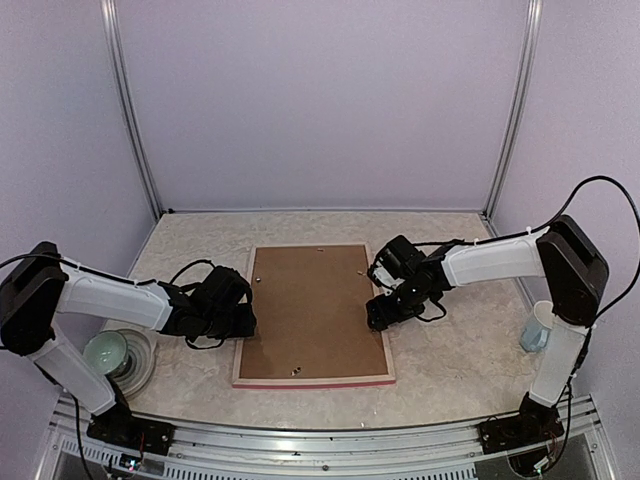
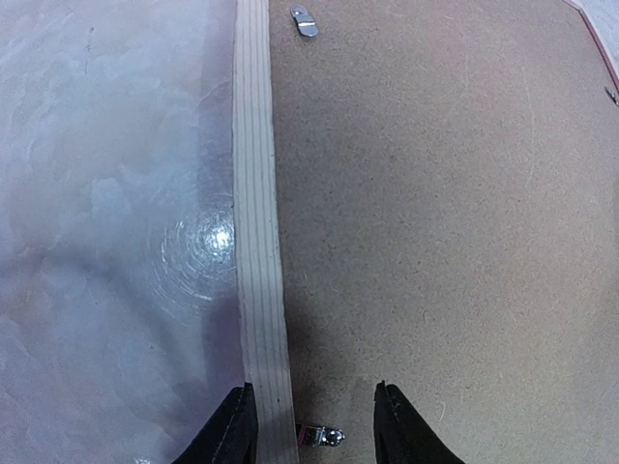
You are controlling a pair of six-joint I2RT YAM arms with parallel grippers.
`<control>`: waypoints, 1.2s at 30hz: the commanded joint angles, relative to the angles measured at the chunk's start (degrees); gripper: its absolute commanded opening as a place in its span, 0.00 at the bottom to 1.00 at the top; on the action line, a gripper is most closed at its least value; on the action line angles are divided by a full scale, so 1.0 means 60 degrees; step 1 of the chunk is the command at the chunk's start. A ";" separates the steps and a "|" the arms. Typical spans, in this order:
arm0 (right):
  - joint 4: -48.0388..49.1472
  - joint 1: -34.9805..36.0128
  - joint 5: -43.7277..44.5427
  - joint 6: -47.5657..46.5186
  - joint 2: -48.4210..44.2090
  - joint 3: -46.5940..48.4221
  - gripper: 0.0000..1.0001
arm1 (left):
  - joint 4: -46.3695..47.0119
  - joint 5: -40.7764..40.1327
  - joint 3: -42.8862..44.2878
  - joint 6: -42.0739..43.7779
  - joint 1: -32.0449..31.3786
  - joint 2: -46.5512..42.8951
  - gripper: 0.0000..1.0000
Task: Put the photo into the frame
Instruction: Press the fastener onto the backboard.
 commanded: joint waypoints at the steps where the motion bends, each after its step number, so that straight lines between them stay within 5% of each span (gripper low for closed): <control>1: -0.0087 -0.0250 -0.0301 0.0095 -0.0089 -0.0360 0.73 | -0.0057 0.0256 -0.0176 -0.0006 -0.0072 -0.0017 0.42; 15: -0.0041 -0.0354 -0.0411 0.0207 -0.0193 -0.0568 0.64 | -0.0158 0.0181 -0.0132 0.0018 -0.0072 -0.0100 0.42; 21: -0.0062 -0.0354 -0.0295 0.0161 -0.0512 -0.0513 0.72 | -0.0102 0.0218 -0.0146 0.0002 -0.0072 -0.0009 0.42; 36: -0.0442 -0.0372 0.0168 0.0057 -0.0424 -0.0023 0.72 | 0.0050 0.0280 -0.0292 -0.0058 -0.0101 0.0040 0.42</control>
